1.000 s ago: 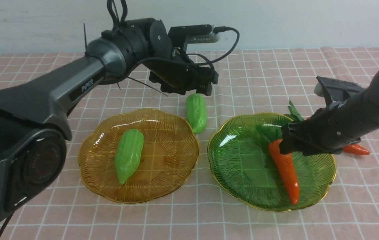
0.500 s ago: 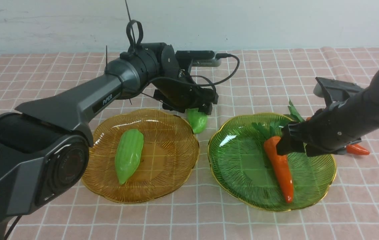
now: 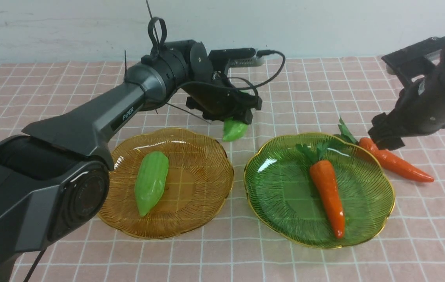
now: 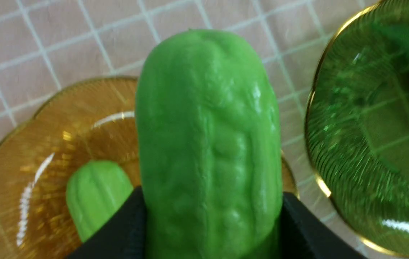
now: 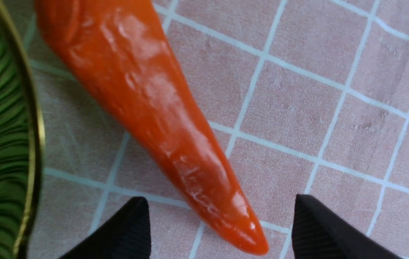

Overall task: Put different types of vegetables on the plate.
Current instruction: 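Put the green cucumber next to the left plate into that plate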

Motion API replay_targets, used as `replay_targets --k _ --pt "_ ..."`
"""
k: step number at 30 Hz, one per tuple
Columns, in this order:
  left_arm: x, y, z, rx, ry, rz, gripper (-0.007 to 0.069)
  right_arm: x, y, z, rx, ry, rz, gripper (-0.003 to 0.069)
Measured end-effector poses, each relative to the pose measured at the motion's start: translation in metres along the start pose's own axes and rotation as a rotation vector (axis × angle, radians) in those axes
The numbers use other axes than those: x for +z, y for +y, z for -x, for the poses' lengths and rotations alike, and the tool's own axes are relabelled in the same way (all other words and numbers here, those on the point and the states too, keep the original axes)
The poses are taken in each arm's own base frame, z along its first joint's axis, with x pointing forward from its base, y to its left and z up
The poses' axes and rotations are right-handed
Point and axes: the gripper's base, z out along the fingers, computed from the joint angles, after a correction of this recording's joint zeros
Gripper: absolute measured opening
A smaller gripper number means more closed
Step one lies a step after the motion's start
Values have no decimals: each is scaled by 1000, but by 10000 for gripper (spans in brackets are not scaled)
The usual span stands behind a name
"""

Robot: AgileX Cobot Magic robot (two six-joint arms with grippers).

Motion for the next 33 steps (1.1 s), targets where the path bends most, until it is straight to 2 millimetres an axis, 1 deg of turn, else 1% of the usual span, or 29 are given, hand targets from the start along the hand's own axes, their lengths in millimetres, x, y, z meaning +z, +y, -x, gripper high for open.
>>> replay_targets --k 2,5,8,14,21,25,28,30,31,33 --pt "2 2 -9 0 35 18 332 8 -5 -2 28 6 10 483" --pt "10 5 -21 -1 88 30 332 15 -8 -4 53 7 28 484" --pt "18 6 -27 -4 122 35 332 17 -7 -2 57 -20 53 484" --pt "21 7 -29 -19 132 38 332 19 -3 3 58 -71 91 484" --pt "22 7 -29 -23 134 34 332 36 2 3 52 -57 107 479" --pt "28 8 -29 -26 147 36 332 38 1 7 50 -62 105 461" --pt "33 9 -30 -28 156 42 335 39 0 10 68 -67 104 412" --pt "34 9 -30 -27 161 46 349 39 -1 12 93 -60 100 309" --pt "36 10 -30 -27 164 48 356 37 -3 14 104 -54 92 224" --pt "36 10 -30 -27 165 49 372 30 -9 17 130 -41 72 225"
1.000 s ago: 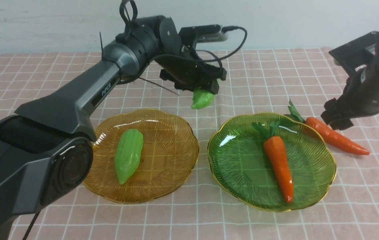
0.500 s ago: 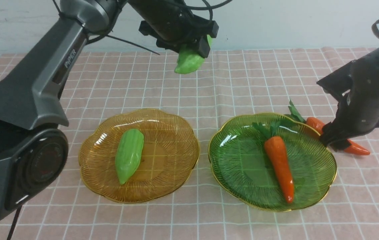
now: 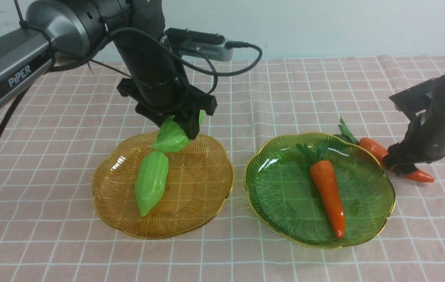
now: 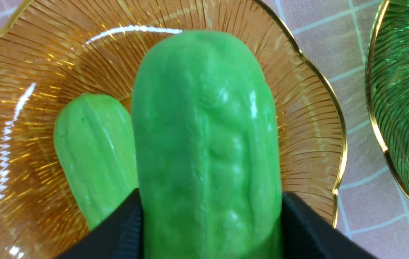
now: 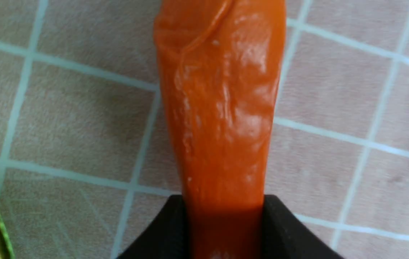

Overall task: Put different types of vegetables on the plate.
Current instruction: 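Put the green cucumber next to the left plate into that plate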

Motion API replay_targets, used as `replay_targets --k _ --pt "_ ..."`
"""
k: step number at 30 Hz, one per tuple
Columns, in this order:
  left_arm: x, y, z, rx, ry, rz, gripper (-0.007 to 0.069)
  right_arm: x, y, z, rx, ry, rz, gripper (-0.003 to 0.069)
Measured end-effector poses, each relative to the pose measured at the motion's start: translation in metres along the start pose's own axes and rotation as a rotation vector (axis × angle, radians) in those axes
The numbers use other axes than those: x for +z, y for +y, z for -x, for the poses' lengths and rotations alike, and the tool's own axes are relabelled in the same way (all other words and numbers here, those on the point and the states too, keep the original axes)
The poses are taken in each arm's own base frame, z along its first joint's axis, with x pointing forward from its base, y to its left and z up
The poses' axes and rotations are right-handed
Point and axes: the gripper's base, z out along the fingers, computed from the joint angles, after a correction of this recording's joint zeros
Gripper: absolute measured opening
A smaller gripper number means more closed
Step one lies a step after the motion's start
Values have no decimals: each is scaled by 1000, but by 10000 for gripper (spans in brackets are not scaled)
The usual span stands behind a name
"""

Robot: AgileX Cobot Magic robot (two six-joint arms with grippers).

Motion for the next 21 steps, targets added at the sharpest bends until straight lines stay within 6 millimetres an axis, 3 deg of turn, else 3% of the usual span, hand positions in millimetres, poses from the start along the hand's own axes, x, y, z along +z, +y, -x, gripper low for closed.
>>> replay_targets --k 5,8,10,12,16,18,21 --pt "0 0 0 0 -1 0 440 -26 -12 11 76 10 -60 233" --pt "0 0 0 -2 -1 0 489 -64 -22 20 144 -21 -94 233" --pt "0 0 0 -7 -1 -1 516 -83 -24 19 167 -23 -91 233" --pt "0 0 0 -9 -1 -1 538 -114 -23 17 204 -52 -48 233" --pt "0 0 0 -12 -1 -1 543 -158 -8 11 253 -86 154 233" --pt "0 0 0 -13 -1 -1 526 -168 3 10 251 -89 280 233" --pt "-6 -1 -1 -13 -13 -2 432 -173 25 12 219 -81 436 233"
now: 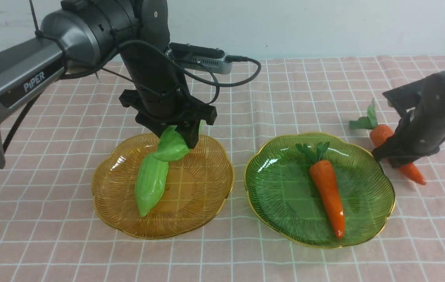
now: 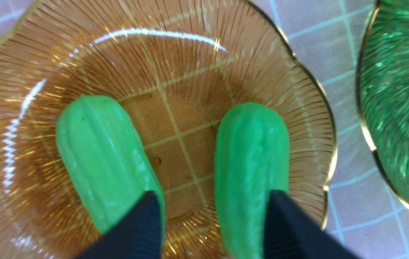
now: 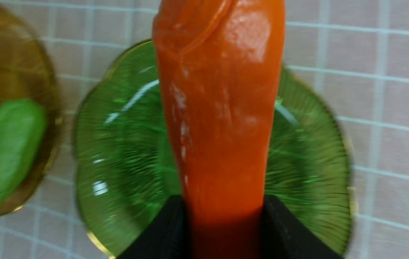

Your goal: Put different types of vegetables on the plate.

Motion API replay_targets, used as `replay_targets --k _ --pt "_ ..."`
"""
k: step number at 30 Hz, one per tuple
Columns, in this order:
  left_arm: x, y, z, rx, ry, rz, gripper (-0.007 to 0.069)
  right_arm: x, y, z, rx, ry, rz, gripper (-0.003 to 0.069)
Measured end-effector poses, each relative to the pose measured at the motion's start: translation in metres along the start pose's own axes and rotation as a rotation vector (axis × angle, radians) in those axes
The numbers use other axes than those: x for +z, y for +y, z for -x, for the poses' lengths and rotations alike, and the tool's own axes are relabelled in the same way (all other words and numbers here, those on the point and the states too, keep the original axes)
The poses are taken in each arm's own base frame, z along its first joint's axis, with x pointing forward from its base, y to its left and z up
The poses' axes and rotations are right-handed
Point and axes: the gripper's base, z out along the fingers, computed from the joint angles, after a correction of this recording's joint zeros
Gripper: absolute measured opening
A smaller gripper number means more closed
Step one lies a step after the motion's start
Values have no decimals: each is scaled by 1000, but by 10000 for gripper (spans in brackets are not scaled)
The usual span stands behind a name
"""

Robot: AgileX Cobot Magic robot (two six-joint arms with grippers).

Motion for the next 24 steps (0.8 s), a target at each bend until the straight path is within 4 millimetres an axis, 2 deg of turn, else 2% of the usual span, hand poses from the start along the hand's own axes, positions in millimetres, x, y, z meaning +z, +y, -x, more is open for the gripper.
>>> replay_targets --k 2,5,6,8,9,10,12,14,17,20,22,24 --pt "-7 0 -1 3 -14 0 344 8 13 -1 -17 17 55 233" --pt "-32 -2 -4 14 -69 -1 138 29 36 -3 -67 65 97 233" --pt "-41 -3 -6 18 -90 -2 112 35 41 -4 -78 74 102 233" --pt "-77 -5 -14 28 -169 -6 18 60 57 -8 -105 121 102 233" --pt "-98 -7 -23 33 -215 -9 6 72 62 -10 -105 150 85 237" --pt "-110 -7 -30 35 -233 -11 0 86 64 -13 -90 182 61 251" --pt "-131 -8 -51 33 -263 -16 -3 106 66 -18 -70 229 1 319" --pt "-145 -7 -72 32 -276 -17 -3 114 66 -20 -64 247 -27 399" --pt "-165 -4 -117 23 -291 -6 -3 115 66 -22 -72 267 -39 479" --pt "-165 0 -153 11 -270 6 -3 106 68 -23 -149 274 -33 509" --pt "-163 1 -167 2 -260 6 -3 90 70 -22 -194 240 -30 490" --pt "-160 3 -186 -13 -249 5 -3 53 78 -21 -227 155 -19 425"
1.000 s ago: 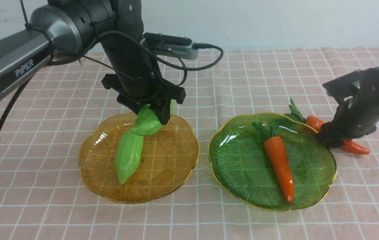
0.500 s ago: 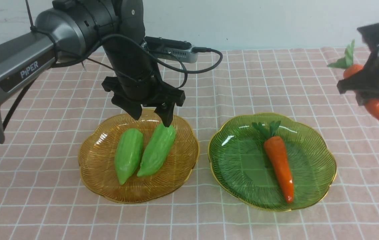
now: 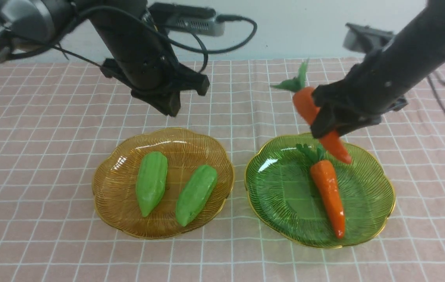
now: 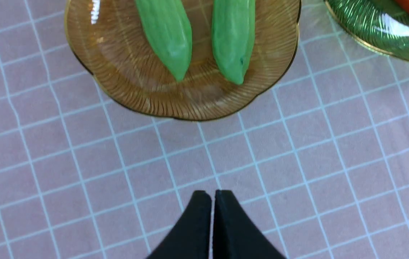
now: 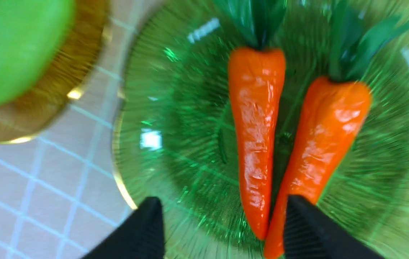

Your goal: Put different types of vegetables on the plate.

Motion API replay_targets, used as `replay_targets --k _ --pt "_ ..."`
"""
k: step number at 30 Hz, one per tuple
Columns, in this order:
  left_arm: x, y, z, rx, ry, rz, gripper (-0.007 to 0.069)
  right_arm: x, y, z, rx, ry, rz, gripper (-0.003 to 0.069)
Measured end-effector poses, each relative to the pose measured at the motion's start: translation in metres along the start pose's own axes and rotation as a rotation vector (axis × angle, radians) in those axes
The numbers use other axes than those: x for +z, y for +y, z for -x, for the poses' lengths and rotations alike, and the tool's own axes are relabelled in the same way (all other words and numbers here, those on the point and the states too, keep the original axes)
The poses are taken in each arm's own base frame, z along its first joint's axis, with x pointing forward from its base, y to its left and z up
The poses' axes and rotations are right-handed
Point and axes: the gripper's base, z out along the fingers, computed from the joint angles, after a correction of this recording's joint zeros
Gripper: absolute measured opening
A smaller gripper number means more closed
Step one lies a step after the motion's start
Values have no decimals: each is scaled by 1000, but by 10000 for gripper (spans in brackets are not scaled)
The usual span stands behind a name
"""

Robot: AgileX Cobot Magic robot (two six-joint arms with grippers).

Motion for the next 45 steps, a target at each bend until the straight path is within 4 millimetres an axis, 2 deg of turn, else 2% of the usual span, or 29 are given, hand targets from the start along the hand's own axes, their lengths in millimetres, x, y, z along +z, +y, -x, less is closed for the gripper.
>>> replay_targets --k 4,6,8,9,11,12,13,14,16,18,19,20,23,25,28,33,45 --pt "-12 4 -45 -29 -36 -4 -3 -95 17 -23 -54 -228 0 230" --pt "-19 6 -59 -35 -101 -12 -3 -147 25 -47 -71 -358 -4 120" --pt "-28 7 -80 -37 -206 -25 -3 -187 31 -71 -77 -499 0 48" --pt "-31 8 -89 -36 -268 -33 -3 -200 33 -81 -79 -558 3 27" --pt "-37 10 -102 -35 -347 -43 -3 -235 36 -120 -90 -766 3 -6" --pt "-39 10 -110 -33 -397 -49 -3 -246 36 -136 -95 -857 -4 -11" --pt "-41 11 -116 -33 -433 -53 -3 -258 36 -165 -106 -981 -18 -13" --pt "-41 11 -119 -32 -462 -57 -3 -255 32 -190 -110 -1062 -41 -15" --pt "-41 12 -124 -32 -514 -63 -3 -253 27 -223 -111 -1220 -56 -15" --pt "-39 13 -128 -32 -555 -68 -3 -243 21 -263 -102 -1427 -47 -15" --pt "-36 13 -128 -33 -562 -68 -3 -234 17 -291 -97 -1563 -27 -15" --pt "-33 13 -128 -33 -567 -69 -3 -218 13 -312 -91 -1656 -6 -15" --pt "-30 14 -128 -34 -566 -68 -3 -198 8 -347 -87 -1842 50 -15" --pt "-31 14 -126 -34 -590 -71 -3 -190 6 -354 -114 -1897 34 -15" --pt "-32 14 -126 -32 -606 -70 -3 -187 6 -352 -163 -1911 -21 -15" --pt "-32 15 -138 -28 -635 -72 -3 -186 6 -352 -228 -1907 -100 -15" --pt "-34 11 -144 -80 -686 -156 -3 -185 6 -352 -239 -1905 -113 -15"
